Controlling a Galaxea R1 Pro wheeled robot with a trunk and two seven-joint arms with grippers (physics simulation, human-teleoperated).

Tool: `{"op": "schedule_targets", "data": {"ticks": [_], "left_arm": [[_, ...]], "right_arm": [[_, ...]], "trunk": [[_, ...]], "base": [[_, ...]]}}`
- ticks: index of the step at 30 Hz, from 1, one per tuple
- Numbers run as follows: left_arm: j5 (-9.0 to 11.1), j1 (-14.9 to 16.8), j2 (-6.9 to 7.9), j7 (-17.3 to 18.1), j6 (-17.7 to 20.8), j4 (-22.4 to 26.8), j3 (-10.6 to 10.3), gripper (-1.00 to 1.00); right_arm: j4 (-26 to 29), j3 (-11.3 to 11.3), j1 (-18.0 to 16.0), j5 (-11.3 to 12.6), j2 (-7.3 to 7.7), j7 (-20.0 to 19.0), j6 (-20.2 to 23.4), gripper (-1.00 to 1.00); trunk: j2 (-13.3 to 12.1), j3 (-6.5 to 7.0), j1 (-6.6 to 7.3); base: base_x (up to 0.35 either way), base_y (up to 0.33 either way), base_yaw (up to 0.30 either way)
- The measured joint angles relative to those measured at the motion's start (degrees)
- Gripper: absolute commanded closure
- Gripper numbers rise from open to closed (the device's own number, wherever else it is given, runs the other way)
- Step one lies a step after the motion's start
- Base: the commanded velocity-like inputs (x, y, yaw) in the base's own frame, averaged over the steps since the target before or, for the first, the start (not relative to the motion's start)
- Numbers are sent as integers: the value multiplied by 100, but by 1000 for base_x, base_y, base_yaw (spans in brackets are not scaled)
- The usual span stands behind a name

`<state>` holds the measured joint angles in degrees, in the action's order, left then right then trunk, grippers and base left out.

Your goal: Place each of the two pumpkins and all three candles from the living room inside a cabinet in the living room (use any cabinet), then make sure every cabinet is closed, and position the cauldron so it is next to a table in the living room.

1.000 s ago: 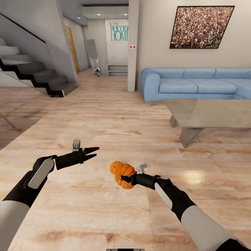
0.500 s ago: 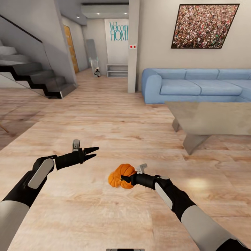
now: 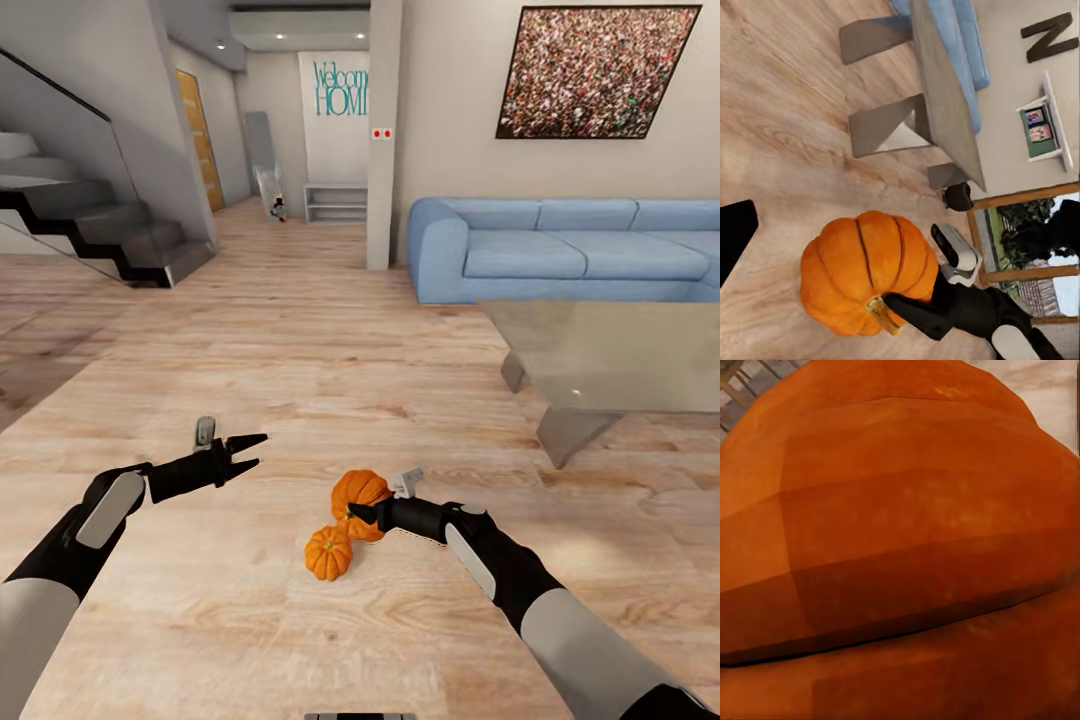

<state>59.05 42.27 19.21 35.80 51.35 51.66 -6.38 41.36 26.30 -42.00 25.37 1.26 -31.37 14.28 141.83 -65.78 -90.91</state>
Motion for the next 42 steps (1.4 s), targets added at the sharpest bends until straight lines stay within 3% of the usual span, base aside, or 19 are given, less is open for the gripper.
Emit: {"op": "schedule_targets", "data": {"ticks": [4, 6, 8, 9, 11, 13, 15, 16, 18, 19, 22, 25, 39, 41, 42], "left_arm": [[-280, 0, 46, -24, -22, -203, 55, -100], [-834, 0, 96, -29, -34, -292, 57, -100], [-1263, 0, 86, -29, -50, -526, 63, -100], [-1437, 0, 74, -29, -151, -662, 61, -100], [-1538, 0, 66, -29, -354, -811, 46, -100], [-2141, -11, 37, -30, -602, -1632, -24, -100], [-2445, -16, -7, -14, -1064, -2262, -29, -100], [-2556, -18, -33, -5, -1469, -2607, -34, -100], [-2661, -19, -175, -5, -2082, -3166, -111, -100], [-2677, -18, -216, -2, -2186, -3267, -189, -100], [-2702, -18, -280, 13, -2342, -3402, -555, -100], [-2698, -17, -296, 22, -2370, -3421, -665, -100], [-2668, -17, -286, 32, -2384, -3464, -678, -100], [-2661, -17, -285, 32, -2385, -3491, -675, -100], [-2658, -17, -282, 32, -2385, -3502, -669, -100]], "right_arm": [[23, -23, -1, 13, 34, -2, -5, 100], [53, -38, -1, 38, 40, -10, -4, 100], [71, -50, 0, 47, 41, -23, 2, 100], [82, -59, 0, 57, 43, -39, 20, 100], [96, -72, 0, 71, 53, -61, 46, 100], [131, -82, -2, 110, 56, -81, 73, 100], [143, -76, -1, 106, 48, -84, 75, 100], [148, -74, -1, 106, 41, -87, 75, 100], [150, -65, -1, 100, 28, -83, 75, 100], [150, -64, -1, 95, 27, -84, 74, 100], [151, -61, -1, 92, 31, -89, 73, 100], [156, -48, -1, 92, 26, -89, 80, 100], [324, -66, -1, 138, 55, -181, 89, 100], [331, -134, -2, 320, 56, -394, 95, 100], [334, -192, -2, 575, 56, -594, 103, 100]], "trunk": [[0, 0, 0], [0, 0, 0], [0, 0, 0], [0, 0, 0], [0, 0, 0], [0, 0, 0], [0, 0, 0], [0, 0, 0], [0, 0, 0], [0, 0, 0], [0, 0, 0], [0, 0, 0], [0, 0, 0], [0, 1, 1], [0, 1, 1]], "base": [[330, 0, 0], [330, 0, 0], [330, 0, 0], [324, 0, 0], [219, 0, 0], [78, 0, 0], [215, 0, 0], [283, 0, 0], [317, 0, 0], [326, 0, 0], [330, 0, 0], [321, 0, 0], [46, 0, 0], [0, 0, 0], [0, 0, 0]]}}
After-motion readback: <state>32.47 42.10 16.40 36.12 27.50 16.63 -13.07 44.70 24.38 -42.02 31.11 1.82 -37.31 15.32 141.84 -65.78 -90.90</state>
